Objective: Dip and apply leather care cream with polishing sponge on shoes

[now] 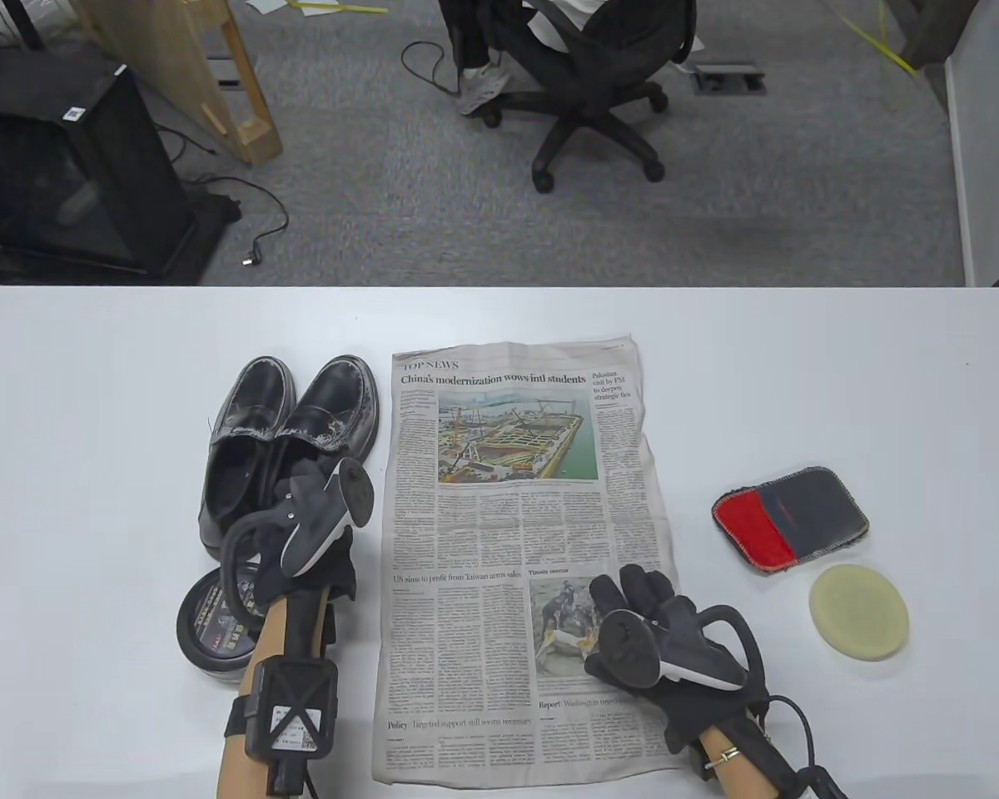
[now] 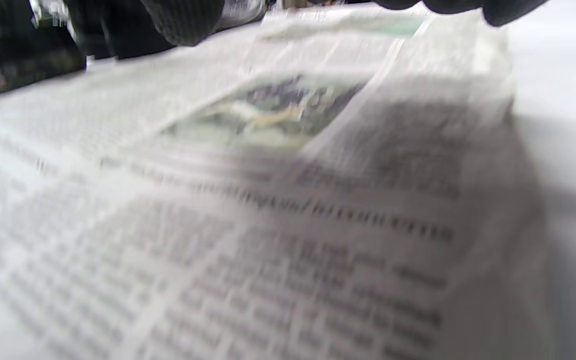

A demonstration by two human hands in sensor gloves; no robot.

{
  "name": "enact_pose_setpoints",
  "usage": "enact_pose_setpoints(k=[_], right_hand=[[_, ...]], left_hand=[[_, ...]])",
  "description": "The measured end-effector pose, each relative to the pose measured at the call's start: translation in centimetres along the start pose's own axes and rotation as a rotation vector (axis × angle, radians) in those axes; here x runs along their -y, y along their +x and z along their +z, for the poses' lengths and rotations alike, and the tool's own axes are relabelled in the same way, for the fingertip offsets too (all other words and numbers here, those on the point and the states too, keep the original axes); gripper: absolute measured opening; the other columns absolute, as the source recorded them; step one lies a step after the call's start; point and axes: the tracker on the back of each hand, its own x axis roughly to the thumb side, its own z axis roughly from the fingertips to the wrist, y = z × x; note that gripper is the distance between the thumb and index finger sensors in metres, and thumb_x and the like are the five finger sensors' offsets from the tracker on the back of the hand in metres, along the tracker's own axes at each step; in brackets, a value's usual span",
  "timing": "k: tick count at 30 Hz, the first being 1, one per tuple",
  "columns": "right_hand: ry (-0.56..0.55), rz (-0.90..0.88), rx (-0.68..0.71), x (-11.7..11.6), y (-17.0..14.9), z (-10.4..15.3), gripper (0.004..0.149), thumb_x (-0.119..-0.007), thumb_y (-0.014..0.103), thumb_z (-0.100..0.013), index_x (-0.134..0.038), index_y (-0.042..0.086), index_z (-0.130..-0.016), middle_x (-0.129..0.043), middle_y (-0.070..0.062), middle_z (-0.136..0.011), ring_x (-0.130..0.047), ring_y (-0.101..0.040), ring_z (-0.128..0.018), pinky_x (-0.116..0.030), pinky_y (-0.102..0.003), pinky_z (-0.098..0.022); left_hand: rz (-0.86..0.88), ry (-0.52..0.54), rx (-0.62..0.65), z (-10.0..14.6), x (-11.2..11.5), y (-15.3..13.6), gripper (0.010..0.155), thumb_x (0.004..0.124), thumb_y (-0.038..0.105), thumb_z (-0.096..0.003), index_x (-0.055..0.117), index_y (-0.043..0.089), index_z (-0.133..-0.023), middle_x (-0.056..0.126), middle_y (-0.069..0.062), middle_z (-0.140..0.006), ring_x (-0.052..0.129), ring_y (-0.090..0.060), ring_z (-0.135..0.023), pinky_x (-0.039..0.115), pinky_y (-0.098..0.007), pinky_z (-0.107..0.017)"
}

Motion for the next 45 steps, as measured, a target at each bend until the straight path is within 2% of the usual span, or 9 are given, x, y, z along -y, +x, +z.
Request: enact_pose_setpoints(k=[3,6,9,12,19,25,32,42,45], right_hand=[[-0.069,-0.025,-0.043,0.7,-1.1,0.6,0.086,-0.056,0.057,-0.058,-0.023,0.006,-0.119,-0.028,-0.038,-0.118,-0.037,-0.064,-0.102,-0.050,-0.068,-0.070],[-0.103,-0.040,-0.066,1.0,-1.8,0.9,0.086,-0.056,0.057,-0.058,-0.022,0.006,-0.119,-0.027,-0.037,-0.118,-0.036,-0.064,-0.103,-0.049,-0.069,-0.070],[-0.124,-0.062,-0.079,1.2,-2.4,1.0,0.085,-0.056,0.057,-0.058,-0.023,0.007,-0.119,-0.027,-0.037,-0.118,-0.035,-0.063,-0.103,-0.048,-0.069,-0.070],[-0.138,-0.080,-0.096,1.4,-3.0,1.1,0.084,-0.055,0.057,-0.058,-0.026,0.008,-0.119,-0.027,-0.036,-0.118,-0.034,-0.063,-0.103,-0.047,-0.068,-0.071],[-0.207,-0.122,-0.127,2.2,-4.4,2.1,0.083,-0.055,0.057,-0.058,-0.027,0.009,-0.119,-0.028,-0.034,-0.119,-0.033,-0.062,-0.104,-0.046,-0.068,-0.072],[-0.259,-0.203,-0.169,2.8,-6.3,2.9,0.082,-0.054,0.058,-0.058,-0.028,0.010,-0.120,-0.028,-0.033,-0.120,-0.033,-0.061,-0.105,-0.045,-0.067,-0.072],[-0.254,-0.259,-0.238,2.5,-8.4,3.1,0.081,-0.054,0.057,-0.058,-0.030,0.010,-0.120,-0.029,-0.033,-0.120,-0.034,-0.061,-0.105,-0.045,-0.067,-0.072],[-0.242,-0.176,-0.392,1.5,-10.5,2.4,0.079,-0.054,0.055,-0.059,-0.030,0.010,-0.120,-0.030,-0.032,-0.120,-0.034,-0.060,-0.105,-0.043,-0.068,-0.072],[-0.207,-0.129,-0.464,1.0,-11.3,1.5,0.081,-0.056,0.055,-0.059,-0.026,0.010,-0.120,-0.028,-0.032,-0.121,-0.032,-0.060,-0.106,-0.043,-0.068,-0.073]], left_hand=[[-0.049,-0.057,-0.047,-0.7,-0.2,0.4,0.078,0.080,0.041,-0.0577,0.050,0.000,-0.117,0.087,-0.020,-0.091,0.095,-0.012,-0.051,0.088,-0.035,-0.038],[-0.106,0.014,-0.136,-1.2,0.1,0.6,0.051,0.083,0.040,-0.0556,0.074,0.016,-0.100,0.093,-0.010,-0.076,0.095,-0.007,-0.044,0.088,-0.032,-0.036],[-0.125,0.020,-0.142,-1.3,0.0,-0.1,0.041,0.080,0.041,-0.0565,0.073,0.020,-0.091,0.089,-0.009,-0.076,0.093,-0.007,-0.045,0.088,-0.032,-0.036],[-0.084,0.129,-0.127,-0.4,-1.0,-1.2,0.039,0.078,0.040,-0.0569,0.071,0.022,-0.091,0.086,-0.009,-0.077,0.090,-0.007,-0.046,0.088,-0.032,-0.038],[0.080,0.353,-0.014,3.1,-3.5,-3.0,0.037,0.075,0.040,-0.0578,0.067,0.026,-0.091,0.081,-0.007,-0.081,0.087,-0.006,-0.051,0.087,-0.031,-0.045],[0.202,0.486,0.303,6.6,-3.5,-1.2,0.036,0.075,0.041,-0.0570,0.066,0.028,-0.090,0.080,-0.004,-0.083,0.088,-0.007,-0.054,0.087,-0.034,-0.051],[0.189,0.394,0.579,8.3,-1.2,4.7,0.036,0.077,0.041,-0.0548,0.068,0.030,-0.088,0.081,-0.003,-0.083,0.089,-0.008,-0.054,0.088,-0.035,-0.051],[0.015,0.395,0.612,8.7,1.8,7.9,0.037,0.078,0.042,-0.0529,0.070,0.032,-0.088,0.083,-0.001,-0.084,0.091,-0.008,-0.055,0.088,-0.034,-0.051],[-0.002,0.378,0.616,8.9,1.1,7.5,0.048,0.079,0.045,-0.0527,0.068,0.031,-0.097,0.085,-0.003,-0.090,0.092,-0.005,-0.052,0.090,-0.030,-0.045]])
